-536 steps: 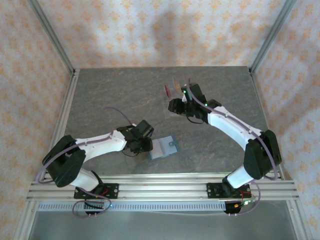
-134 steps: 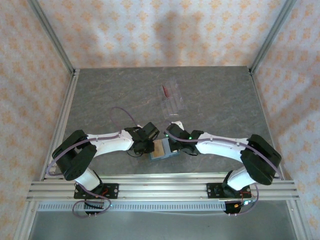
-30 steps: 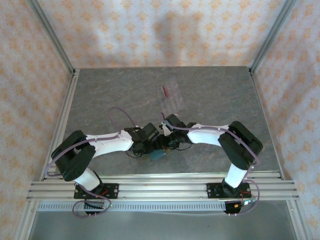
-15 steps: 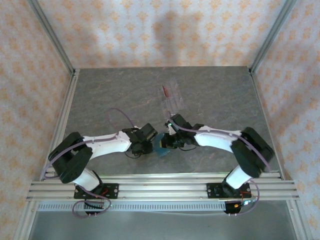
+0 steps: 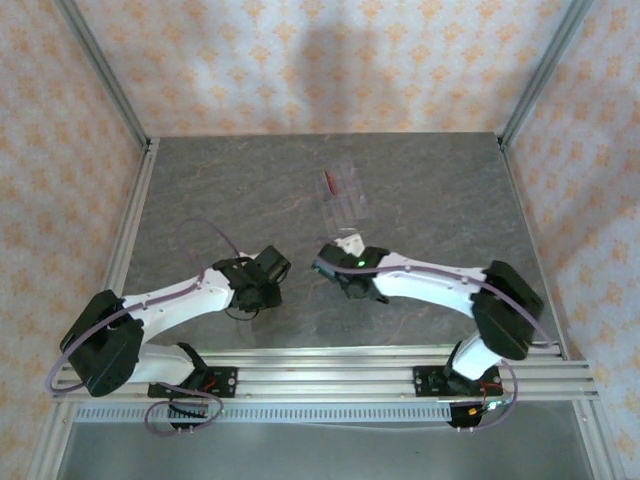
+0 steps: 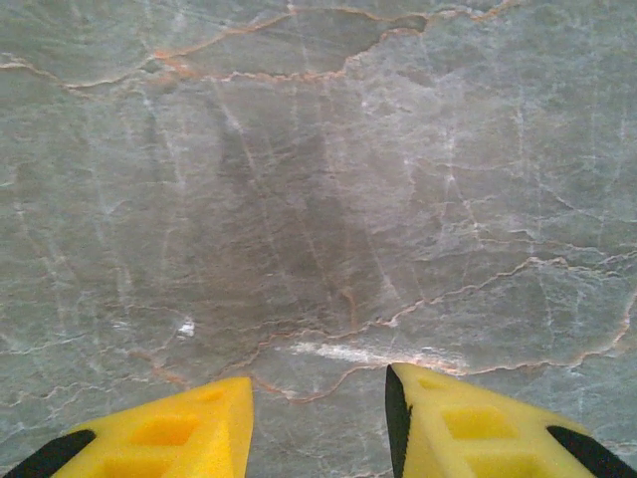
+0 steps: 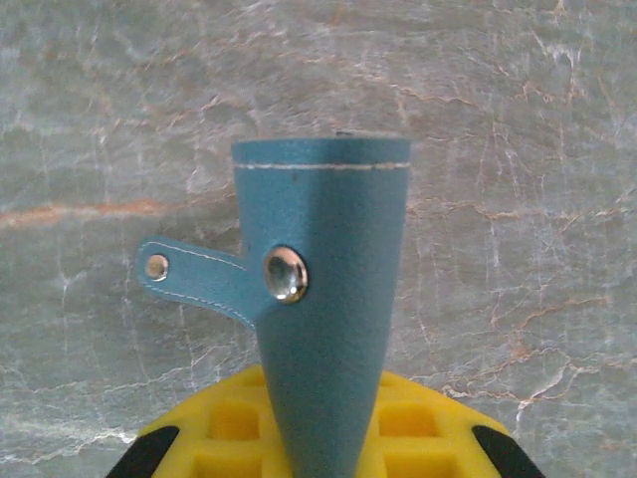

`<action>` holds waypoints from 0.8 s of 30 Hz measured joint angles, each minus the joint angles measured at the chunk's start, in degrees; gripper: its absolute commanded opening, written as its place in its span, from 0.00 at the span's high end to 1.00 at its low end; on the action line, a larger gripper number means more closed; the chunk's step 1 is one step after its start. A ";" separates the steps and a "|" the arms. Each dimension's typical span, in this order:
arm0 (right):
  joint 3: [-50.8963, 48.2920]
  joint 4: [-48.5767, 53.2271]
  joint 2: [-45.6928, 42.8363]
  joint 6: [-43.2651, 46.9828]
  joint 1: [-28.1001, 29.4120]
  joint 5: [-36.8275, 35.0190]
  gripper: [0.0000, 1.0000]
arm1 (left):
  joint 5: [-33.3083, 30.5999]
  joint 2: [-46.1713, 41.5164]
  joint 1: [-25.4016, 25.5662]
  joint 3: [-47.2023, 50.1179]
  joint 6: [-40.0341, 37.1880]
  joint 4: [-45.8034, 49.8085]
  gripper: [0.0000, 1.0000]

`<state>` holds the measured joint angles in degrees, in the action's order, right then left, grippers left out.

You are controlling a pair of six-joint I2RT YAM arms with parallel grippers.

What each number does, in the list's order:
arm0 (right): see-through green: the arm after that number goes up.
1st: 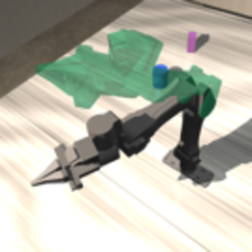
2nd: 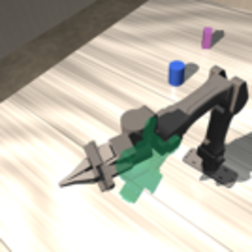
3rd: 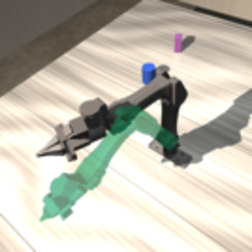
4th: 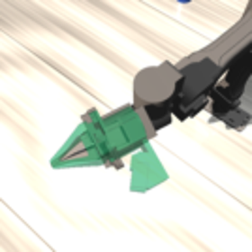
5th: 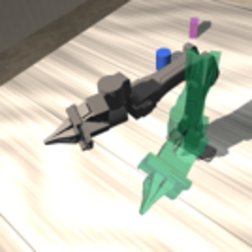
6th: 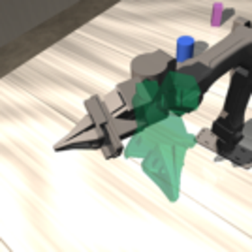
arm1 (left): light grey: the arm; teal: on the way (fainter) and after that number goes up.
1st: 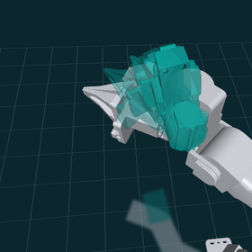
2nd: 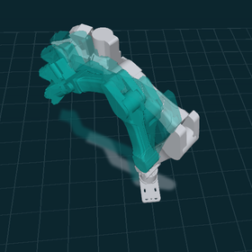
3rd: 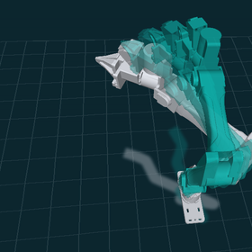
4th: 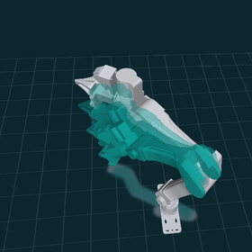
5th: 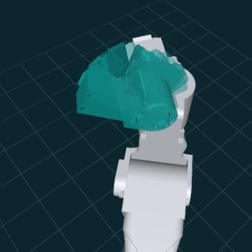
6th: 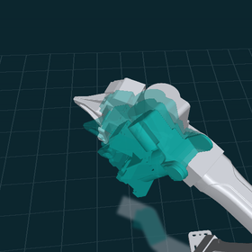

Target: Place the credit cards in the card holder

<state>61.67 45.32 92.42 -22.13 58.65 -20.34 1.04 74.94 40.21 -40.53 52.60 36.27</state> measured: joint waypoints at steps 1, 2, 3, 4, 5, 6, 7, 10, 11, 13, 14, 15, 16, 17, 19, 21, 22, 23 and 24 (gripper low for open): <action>1.38 1.11 2.08 -0.31 1.46 -1.44 1.00 | -0.07 -0.26 -0.15 0.04 0.09 0.39 0.59; 3.28 2.49 4.50 -0.74 3.15 -3.43 1.00 | -0.13 -0.70 -0.52 0.15 0.13 0.68 0.59; 4.87 3.48 6.34 -1.09 4.46 -5.03 1.00 | -0.24 -1.11 -0.79 0.33 0.31 0.92 0.59; 6.23 4.39 7.69 -1.29 5.57 -6.43 1.00 | -0.28 -1.53 -1.07 0.50 0.42 1.01 0.59; 7.43 5.16 8.63 -1.66 6.58 -7.74 1.00 | -0.28 -2.16 -1.40 0.79 0.52 1.22 0.58; 8.04 5.68 8.87 -1.86 7.17 -9.05 1.00 | -0.37 -2.75 -1.70 1.09 0.59 1.44 0.58; 8.37 6.40 8.81 -2.03 7.32 -10.03 1.00 | -0.48 -3.26 -1.77 1.40 0.74 1.62 0.57; 8.66 8.57 7.58 -2.29 6.56 -12.94 1.00 | -0.48 -4.35 -2.01 2.14 1.01 1.99 0.57; 8.66 9.29 6.80 -2.25 5.97 -13.64 1.00 | -0.48 -4.52 -2.03 2.29 1.05 2.10 0.57; 8.66 10.29 5.16 -2.25 4.81 -14.93 1.00 | -0.46 -4.70 -2.03 2.49 1.14 2.12 0.57; 8.66 10.80 4.28 -2.23 4.20 -15.65 1.00 | -0.46 -4.72 -2.12 2.51 1.14 2.12 0.57; 8.66 11.23 3.52 -2.25 3.61 -16.26 1.00 | -0.48 -4.74 -2.12 2.51 1.14 2.12 0.57; 8.66 11.54 3.17 -2.23 3.26 -16.74 1.00 | -0.48 -4.74 -2.12 2.51 1.14 2.12 0.57; 8.74 12.00 3.04 -2.23 2.99 -17.05 1.00 | -0.48 -4.74 -2.12 2.51 1.14 2.12 0.57; 8.76 12.22 3.50 -2.10 2.91 -17.14 1.00 | -0.48 -4.85 -2.27 2.51 1.14 2.14 0.57; 8.76 11.93 4.92 -1.79 3.06 -15.96 0.97 | -0.48 -5.27 -2.73 2.51 1.14 2.23 0.57; 8.76 11.61 5.81 -1.62 3.13 -15.08 0.94 | -0.48 -5.51 -2.89 2.51 1.14 2.36 0.56; 8.76 10.97 6.99 -1.53 3.30 -14.01 0.89 | -0.48 -5.86 -3.15 2.51 1.14 2.58 0.56; 8.76 10.19 8.31 -1.36 3.58 -12.85 0.86 | -0.50 -6.32 -3.28 2.51 1.14 2.95 0.56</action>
<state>70.43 55.51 100.73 -23.49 62.24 -33.19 0.54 68.62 36.93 -38.02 53.74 39.22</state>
